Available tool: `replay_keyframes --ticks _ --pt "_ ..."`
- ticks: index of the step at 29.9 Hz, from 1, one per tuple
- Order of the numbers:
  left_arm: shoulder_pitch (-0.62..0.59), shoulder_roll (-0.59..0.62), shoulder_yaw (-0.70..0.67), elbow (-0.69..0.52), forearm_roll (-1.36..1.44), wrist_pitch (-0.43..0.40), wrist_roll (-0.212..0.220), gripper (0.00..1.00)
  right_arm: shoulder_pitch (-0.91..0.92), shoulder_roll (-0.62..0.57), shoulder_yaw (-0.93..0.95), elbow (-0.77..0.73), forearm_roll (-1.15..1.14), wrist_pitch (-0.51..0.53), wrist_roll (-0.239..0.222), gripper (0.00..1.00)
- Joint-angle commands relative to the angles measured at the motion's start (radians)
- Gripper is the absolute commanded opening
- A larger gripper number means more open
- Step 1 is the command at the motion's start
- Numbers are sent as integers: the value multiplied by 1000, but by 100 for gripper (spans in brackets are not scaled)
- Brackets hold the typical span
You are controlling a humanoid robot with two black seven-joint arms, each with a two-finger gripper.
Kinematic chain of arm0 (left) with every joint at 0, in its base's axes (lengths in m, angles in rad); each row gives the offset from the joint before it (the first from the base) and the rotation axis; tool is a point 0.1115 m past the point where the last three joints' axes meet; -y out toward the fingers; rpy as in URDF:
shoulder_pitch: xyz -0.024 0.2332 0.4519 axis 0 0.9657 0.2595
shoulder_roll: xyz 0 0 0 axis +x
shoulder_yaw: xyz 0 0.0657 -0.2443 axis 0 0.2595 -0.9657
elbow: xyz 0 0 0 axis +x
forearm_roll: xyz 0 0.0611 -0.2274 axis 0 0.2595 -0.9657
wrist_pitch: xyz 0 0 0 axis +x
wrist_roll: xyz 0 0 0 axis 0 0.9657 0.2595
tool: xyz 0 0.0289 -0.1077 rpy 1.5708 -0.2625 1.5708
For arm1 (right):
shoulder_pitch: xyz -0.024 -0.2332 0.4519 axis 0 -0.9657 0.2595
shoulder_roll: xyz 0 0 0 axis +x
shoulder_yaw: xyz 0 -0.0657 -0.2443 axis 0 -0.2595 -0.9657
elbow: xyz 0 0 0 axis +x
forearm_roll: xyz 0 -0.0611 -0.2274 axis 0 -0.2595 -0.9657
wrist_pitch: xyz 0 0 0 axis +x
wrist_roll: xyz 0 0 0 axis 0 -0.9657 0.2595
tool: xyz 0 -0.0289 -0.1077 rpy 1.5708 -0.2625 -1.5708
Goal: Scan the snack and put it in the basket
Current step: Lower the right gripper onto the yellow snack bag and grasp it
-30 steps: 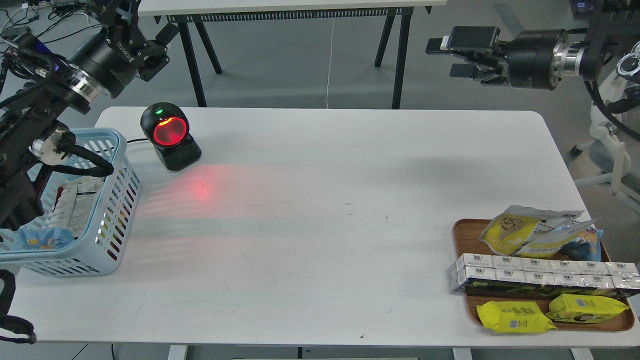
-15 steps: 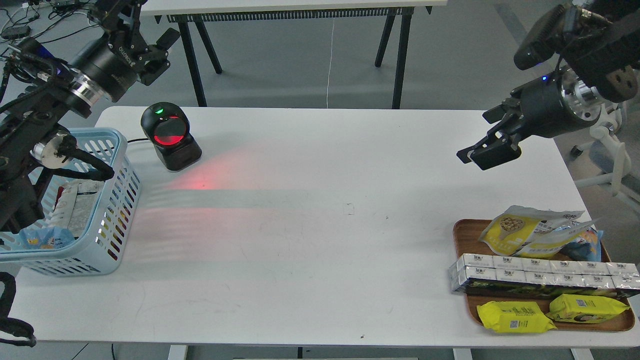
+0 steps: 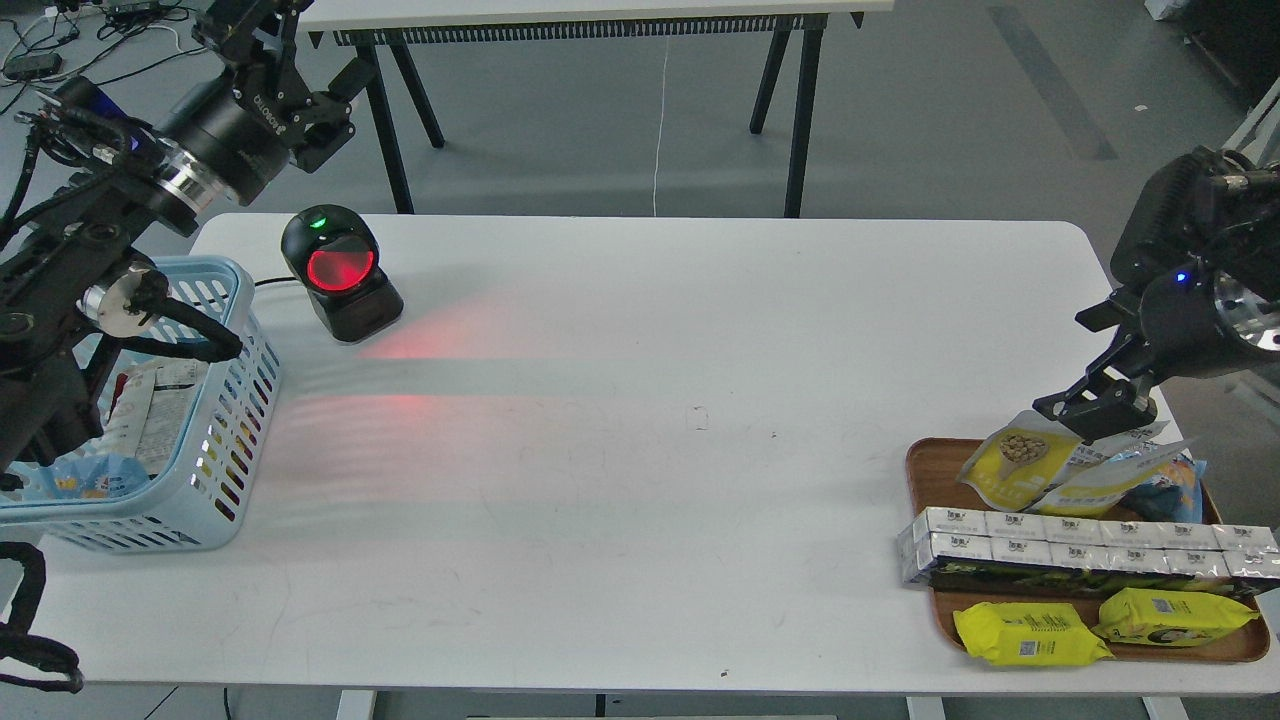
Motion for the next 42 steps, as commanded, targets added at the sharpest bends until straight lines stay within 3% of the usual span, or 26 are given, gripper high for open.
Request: replay_keyframes --ticks 1,15,27,37,40,42 --pt "3 0 0 1 0 0 0 100 -23 -1 0 0 -28 0 0 99" --pt "6 0 0 3 0 0 0 100 -131 32 8 -58 -46 0 0 91" --pt "7 -2 0 9 -2 0 0 100 -287 78 116 -156 -45 0 0 63" --pt "6 -20 0 12 0 0 0 100 -358 77 213 -158 -45 0 0 58" --pt "4 -22 0 12 0 0 0 100 -362 72 213 -158 -43 0 0 47" --pt "4 -22 0 12 0 0 0 100 -371 74 213 -159 -45 0 0 30"
